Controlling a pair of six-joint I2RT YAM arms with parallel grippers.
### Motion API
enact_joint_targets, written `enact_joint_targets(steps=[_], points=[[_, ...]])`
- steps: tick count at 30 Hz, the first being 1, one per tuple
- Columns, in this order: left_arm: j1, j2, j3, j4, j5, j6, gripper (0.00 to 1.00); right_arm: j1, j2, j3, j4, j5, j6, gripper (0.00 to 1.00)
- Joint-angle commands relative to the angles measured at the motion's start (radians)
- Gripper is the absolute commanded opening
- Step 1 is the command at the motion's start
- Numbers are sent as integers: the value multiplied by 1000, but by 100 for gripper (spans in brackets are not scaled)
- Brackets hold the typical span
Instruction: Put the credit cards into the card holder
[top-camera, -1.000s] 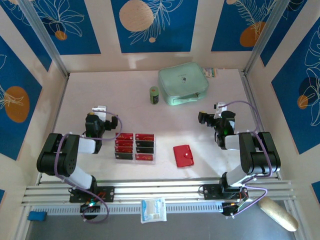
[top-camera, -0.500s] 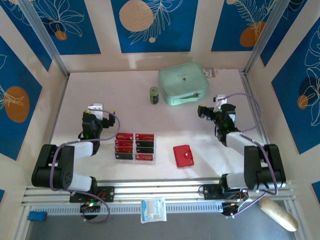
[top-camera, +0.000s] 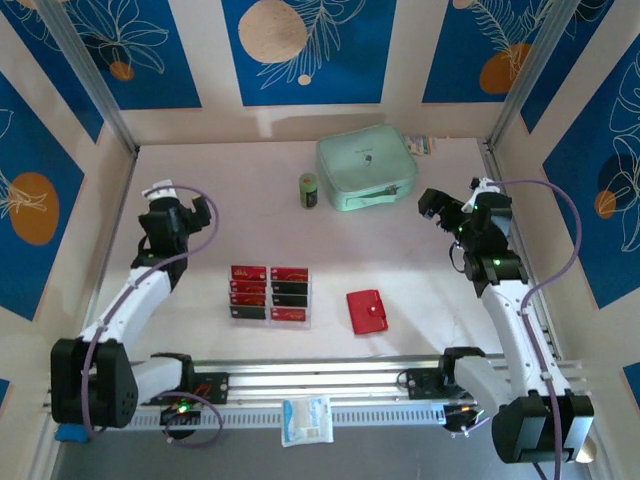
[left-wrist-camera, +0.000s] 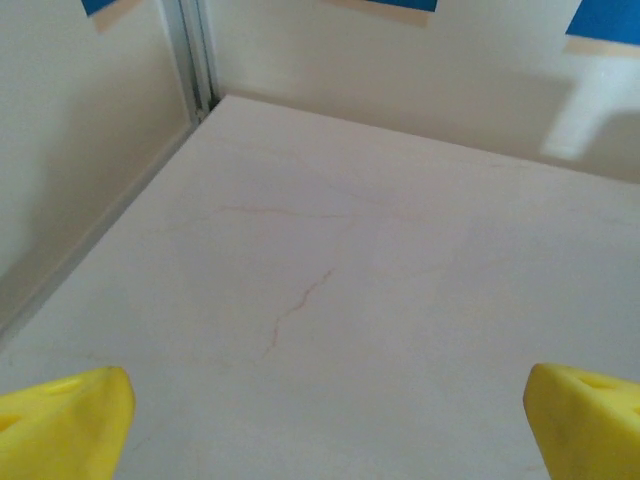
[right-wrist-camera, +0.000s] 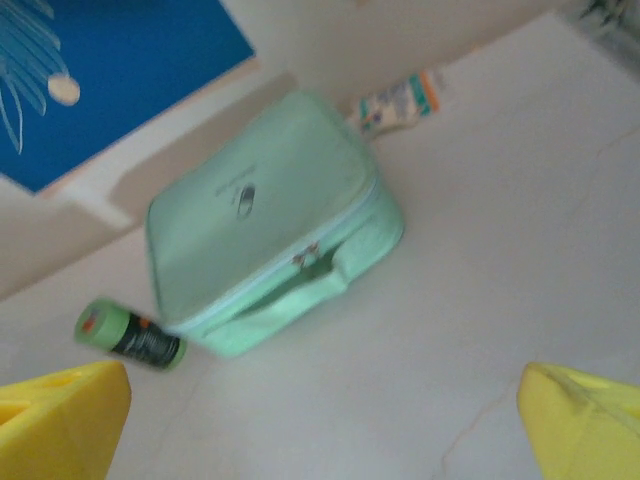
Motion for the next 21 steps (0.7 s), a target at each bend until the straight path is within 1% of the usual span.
enact_joint_targets(steps=[1, 4, 7, 10, 15, 18, 21], points=[[12, -37, 105, -330, 92, -150, 100, 21, -4, 97, -219, -125, 7, 99], [14, -56, 176, -470, 210, -175, 100, 30, 18, 164, -299, -210, -5, 94], [12, -65, 226, -599, 304, -163, 100, 47, 70, 218, -375, -287, -16, 87], [13, -75, 246, -696, 380, -154, 100, 91, 119, 232, -434, -315, -44, 81], [13, -129, 214, -749, 479, -159, 100, 122, 147, 222, -504, -336, -70, 75], [13, -169, 186, -764, 518, -189, 100, 132, 146, 216, -538, -369, -75, 71], [13, -196, 169, -783, 542, -214, 100, 169, 142, 209, -568, -366, -89, 69]])
